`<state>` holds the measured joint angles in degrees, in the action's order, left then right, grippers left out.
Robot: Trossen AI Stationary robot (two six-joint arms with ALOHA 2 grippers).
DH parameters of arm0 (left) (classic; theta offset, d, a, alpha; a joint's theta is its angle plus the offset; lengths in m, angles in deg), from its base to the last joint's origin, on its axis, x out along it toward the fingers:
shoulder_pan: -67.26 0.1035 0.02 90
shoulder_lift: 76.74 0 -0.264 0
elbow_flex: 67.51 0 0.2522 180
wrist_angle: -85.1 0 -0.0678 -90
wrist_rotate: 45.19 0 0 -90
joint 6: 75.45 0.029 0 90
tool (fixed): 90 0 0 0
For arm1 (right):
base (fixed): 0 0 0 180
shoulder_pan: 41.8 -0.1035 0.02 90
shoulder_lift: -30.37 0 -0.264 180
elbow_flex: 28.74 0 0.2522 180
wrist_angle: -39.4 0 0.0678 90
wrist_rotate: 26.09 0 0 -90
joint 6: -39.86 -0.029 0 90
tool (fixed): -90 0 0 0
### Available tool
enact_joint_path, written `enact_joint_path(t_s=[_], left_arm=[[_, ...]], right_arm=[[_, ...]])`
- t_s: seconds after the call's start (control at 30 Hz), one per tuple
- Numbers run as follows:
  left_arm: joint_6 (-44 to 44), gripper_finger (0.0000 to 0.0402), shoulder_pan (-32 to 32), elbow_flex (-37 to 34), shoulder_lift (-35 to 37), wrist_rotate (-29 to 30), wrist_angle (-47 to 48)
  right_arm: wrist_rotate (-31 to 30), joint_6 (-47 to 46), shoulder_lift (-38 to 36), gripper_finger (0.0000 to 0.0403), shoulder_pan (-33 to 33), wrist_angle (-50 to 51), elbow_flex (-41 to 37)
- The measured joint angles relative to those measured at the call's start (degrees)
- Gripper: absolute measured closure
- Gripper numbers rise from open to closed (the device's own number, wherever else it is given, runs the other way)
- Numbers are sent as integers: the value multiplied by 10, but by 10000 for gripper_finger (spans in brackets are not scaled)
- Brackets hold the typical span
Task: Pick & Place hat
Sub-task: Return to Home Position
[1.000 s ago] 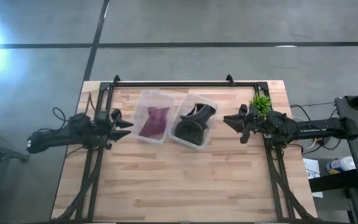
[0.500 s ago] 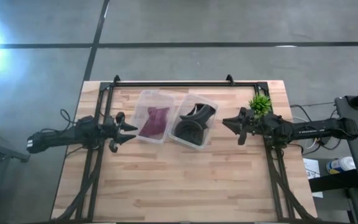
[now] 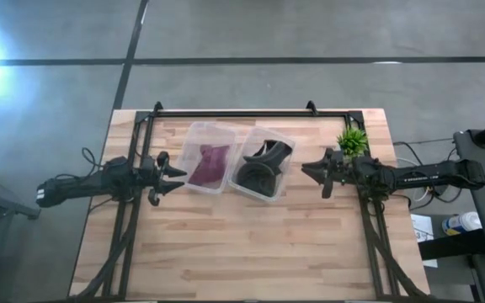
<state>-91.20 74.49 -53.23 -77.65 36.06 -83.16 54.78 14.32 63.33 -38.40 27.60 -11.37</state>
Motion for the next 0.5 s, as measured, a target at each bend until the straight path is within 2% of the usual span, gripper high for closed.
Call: enact_joint_path(t_s=[0.3,0.5], left_arm=[[-2,228,0,0,0,-1,0],[-2,228,0,0,0,-2,0]], right_arm=[[1,0,2,331,0,3,-11],[2,0,-23,331,0,18,-12]])
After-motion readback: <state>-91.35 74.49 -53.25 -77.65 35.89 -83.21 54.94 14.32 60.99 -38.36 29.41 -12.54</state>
